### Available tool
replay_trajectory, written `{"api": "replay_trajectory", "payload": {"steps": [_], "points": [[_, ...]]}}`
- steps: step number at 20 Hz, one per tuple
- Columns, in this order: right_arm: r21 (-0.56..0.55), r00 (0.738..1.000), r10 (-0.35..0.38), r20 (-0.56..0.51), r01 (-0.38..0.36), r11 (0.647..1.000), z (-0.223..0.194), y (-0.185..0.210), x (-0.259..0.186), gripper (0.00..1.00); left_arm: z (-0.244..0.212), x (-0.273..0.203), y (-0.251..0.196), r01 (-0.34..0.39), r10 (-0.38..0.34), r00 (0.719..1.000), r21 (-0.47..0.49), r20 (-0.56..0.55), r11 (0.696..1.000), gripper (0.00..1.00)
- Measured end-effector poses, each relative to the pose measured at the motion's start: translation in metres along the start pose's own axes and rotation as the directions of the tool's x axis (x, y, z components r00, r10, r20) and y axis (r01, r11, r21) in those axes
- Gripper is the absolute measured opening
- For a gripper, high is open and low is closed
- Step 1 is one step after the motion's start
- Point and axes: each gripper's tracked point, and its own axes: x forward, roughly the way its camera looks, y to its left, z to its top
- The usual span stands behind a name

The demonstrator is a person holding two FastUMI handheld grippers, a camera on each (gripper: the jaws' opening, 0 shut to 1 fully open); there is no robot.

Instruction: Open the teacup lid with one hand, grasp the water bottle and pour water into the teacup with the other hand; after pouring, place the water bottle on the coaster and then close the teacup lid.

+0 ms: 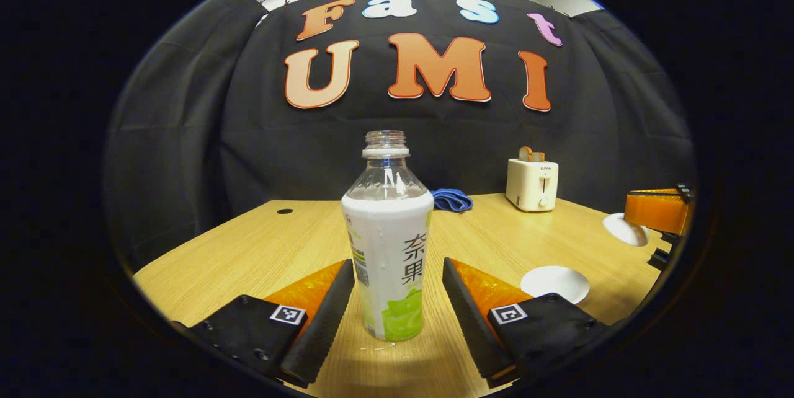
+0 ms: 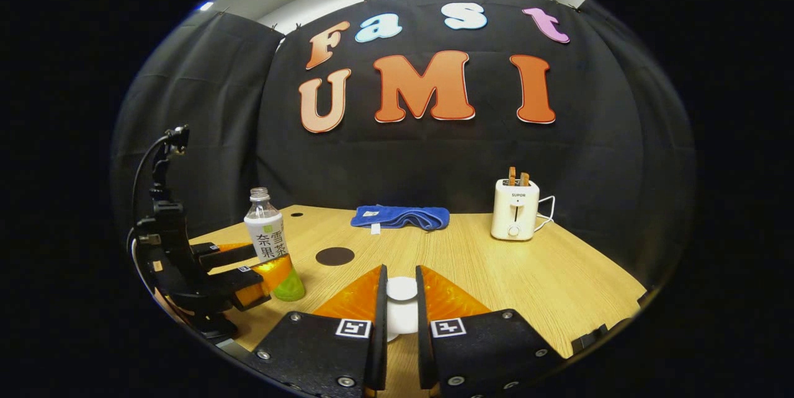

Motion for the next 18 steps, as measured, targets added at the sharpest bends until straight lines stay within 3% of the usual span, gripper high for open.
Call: {"api": "replay_trajectory", "payload": {"steps": [1, 4, 12, 18], "points": [[-0.002, 1.000, -0.002, 0.002, 0.002, 1.000, 0.000, -0.001, 0.000, 0.21, -0.004, 0.003, 0.000, 0.003, -0.003, 1.000, -0.009, -0.005, 1.000, 0.93], [-0.001, 1.000, 0.001, 0.004, -0.001, 1.000, 0.000, 0.000, 0.000, 0.20, -0.011, 0.011, 0.002, 0.009, -0.010, 1.000, -0.021, -0.016, 1.000, 0.80], [0.012, 1.000, -0.005, 0.004, 0.005, 1.000, -0.001, -0.004, -0.003, 0.21, -0.006, 0.012, -0.006, 0.039, -0.038, 0.999, -0.044, 0.007, 0.998, 0.63], [0.019, 1.000, -0.014, 0.015, 0.014, 1.000, 0.000, -0.012, -0.005, 0.21, 0.007, 0.009, 0.012, -0.033, 0.033, 0.999, 0.072, 0.014, 0.997, 0.65]]}}
